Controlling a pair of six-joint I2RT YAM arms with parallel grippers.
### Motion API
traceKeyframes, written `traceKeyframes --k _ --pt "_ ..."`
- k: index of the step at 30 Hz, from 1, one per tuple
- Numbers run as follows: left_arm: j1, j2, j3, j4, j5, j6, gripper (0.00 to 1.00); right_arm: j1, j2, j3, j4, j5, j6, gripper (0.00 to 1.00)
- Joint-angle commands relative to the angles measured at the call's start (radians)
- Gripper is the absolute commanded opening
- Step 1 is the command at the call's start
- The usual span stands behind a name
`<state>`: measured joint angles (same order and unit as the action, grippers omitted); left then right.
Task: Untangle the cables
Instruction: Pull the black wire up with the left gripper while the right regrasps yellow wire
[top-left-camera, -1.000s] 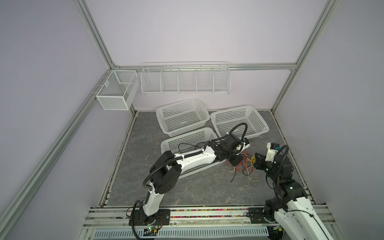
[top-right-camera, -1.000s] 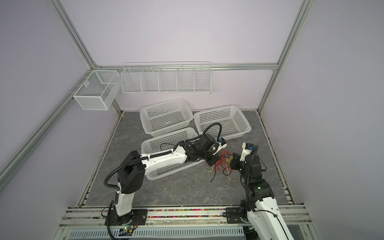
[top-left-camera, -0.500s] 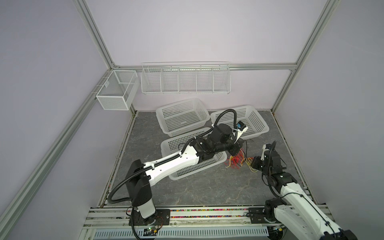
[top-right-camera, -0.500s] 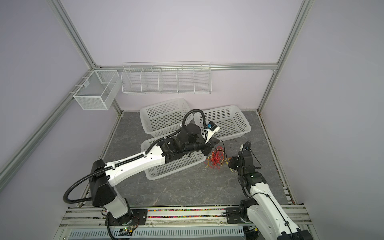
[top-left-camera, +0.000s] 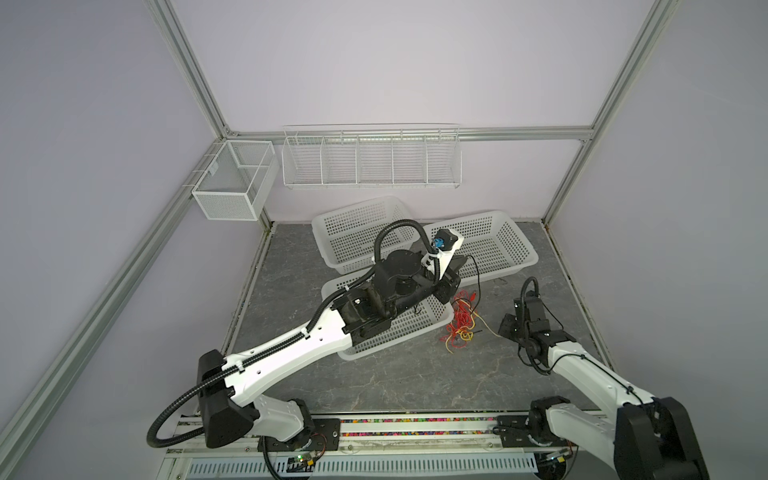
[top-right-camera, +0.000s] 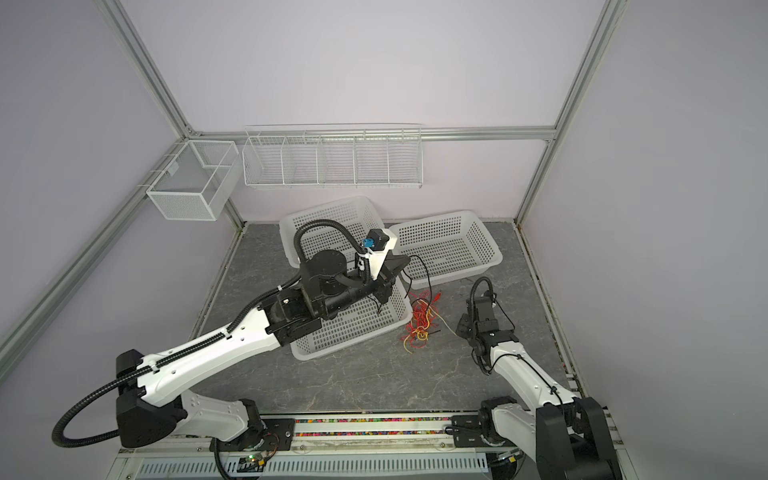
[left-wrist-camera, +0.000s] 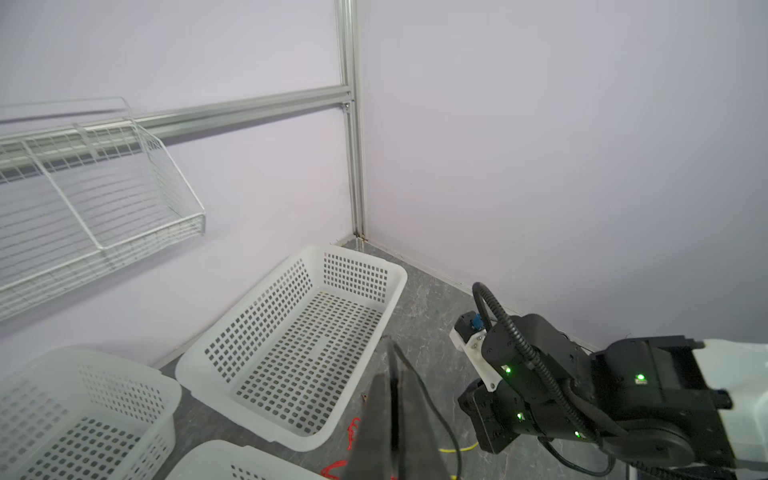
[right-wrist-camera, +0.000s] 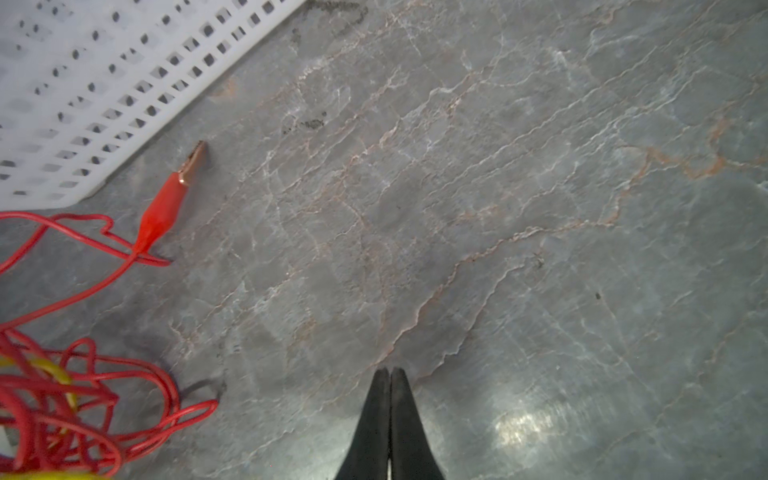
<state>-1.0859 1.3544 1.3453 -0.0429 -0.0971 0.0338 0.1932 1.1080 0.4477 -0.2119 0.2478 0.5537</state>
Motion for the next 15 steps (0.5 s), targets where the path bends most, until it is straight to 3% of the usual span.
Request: traceKeyframes --k 1,6,11,15 --pt "0.014 -0.06 -0.019 0.052 -0.047 0.034 0.0 -0.001 0.023 0.025 0.022 0.019 0.021 0.06" --pt "0.032 -0.074 -0.035 0.047 -0.033 0.012 0.0 0.0 0.005 0.028 0.089 -0.105 -0.025 0.09" --pt "0.032 -0.061 -0.032 0.038 -0.017 0.005 0.0 0.003 -0.08 0.057 0.138 -0.317 -0.141 0.28" --pt "0.032 -0.046 -0.022 0.027 -0.014 0.005 0.0 0.006 -0.174 0.072 0.102 -0.347 -0.204 0.37"
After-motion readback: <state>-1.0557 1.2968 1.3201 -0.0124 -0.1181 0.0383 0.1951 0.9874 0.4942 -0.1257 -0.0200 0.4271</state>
